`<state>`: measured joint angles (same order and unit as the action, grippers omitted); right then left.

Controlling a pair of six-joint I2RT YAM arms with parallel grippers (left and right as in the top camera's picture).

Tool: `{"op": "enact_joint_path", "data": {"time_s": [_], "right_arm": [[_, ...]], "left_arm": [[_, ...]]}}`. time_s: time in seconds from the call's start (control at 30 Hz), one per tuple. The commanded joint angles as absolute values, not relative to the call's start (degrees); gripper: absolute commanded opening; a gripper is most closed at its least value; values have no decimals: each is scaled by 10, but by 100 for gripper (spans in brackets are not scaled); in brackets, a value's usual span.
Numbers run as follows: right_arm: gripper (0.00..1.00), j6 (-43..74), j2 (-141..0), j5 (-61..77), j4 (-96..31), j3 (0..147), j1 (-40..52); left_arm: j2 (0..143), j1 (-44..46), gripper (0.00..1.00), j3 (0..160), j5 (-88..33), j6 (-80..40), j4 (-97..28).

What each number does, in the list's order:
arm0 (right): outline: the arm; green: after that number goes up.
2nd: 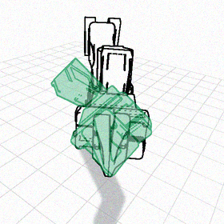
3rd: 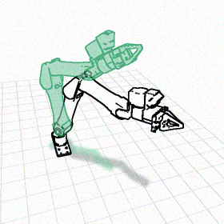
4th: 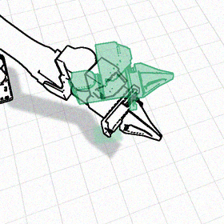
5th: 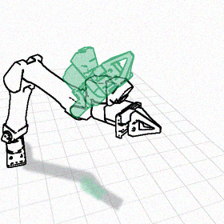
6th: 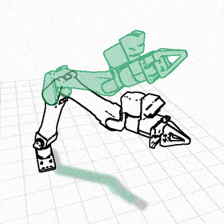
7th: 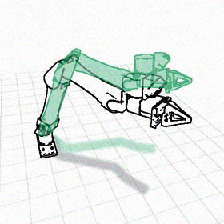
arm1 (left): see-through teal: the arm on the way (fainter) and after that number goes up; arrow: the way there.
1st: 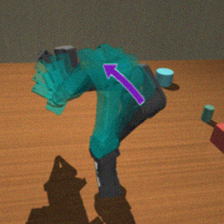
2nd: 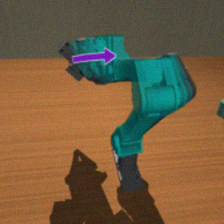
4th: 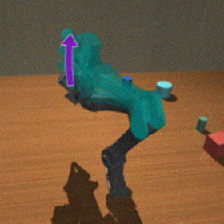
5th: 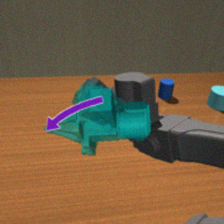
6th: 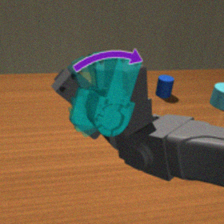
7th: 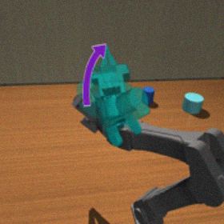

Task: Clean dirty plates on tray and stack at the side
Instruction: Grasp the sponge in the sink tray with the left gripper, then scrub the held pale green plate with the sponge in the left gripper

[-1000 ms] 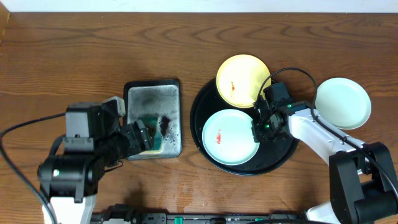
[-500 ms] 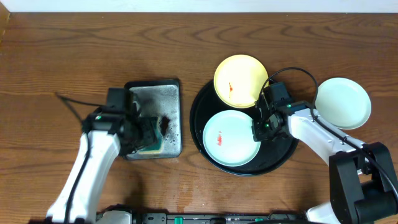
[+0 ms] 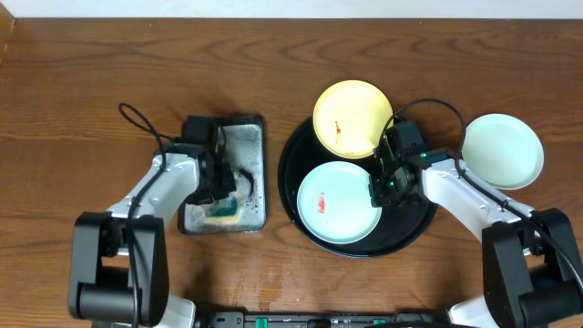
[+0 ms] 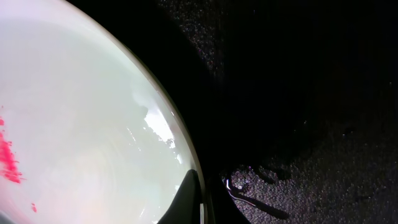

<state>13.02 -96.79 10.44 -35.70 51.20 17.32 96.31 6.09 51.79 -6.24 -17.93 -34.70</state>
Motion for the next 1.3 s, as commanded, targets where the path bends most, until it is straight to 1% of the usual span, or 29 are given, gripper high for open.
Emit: {"op": "enact_joint_path", "data": {"time_s": [0.0,0.23,0.47,0.63,0.8,0.9,1.03,1.17,1.27], "right_arm": [[1,137,-976,46,-356,509,177],[1,137,-976,46,-356,509,177],[1,137,-976,45,-357,509,177],[1,137,-976,45,-356,509,177],[1,137,-976,46,-355,509,177],[1,137,-976,46,-356,509,177],[1,137,-976,46,-356,509,177],[1,137,-976,46,-355,509,177],[1,137,-976,46,-356,509,177]], "left_arm": [[1018,69,7,498,-59,-178,-351],[974,69,7,543,-59,-178,-408],[883,69,8,587,-59,-178,-460],[828,70,7,588,-59,-178,-474],[820,89,8,588,-60,-178,-480],[819,121,7,594,-60,-178,-476],[820,186,7,626,-74,-194,-475],[823,261,7,634,-112,-259,-435],[861,334,8,633,-123,-332,-367]]}}
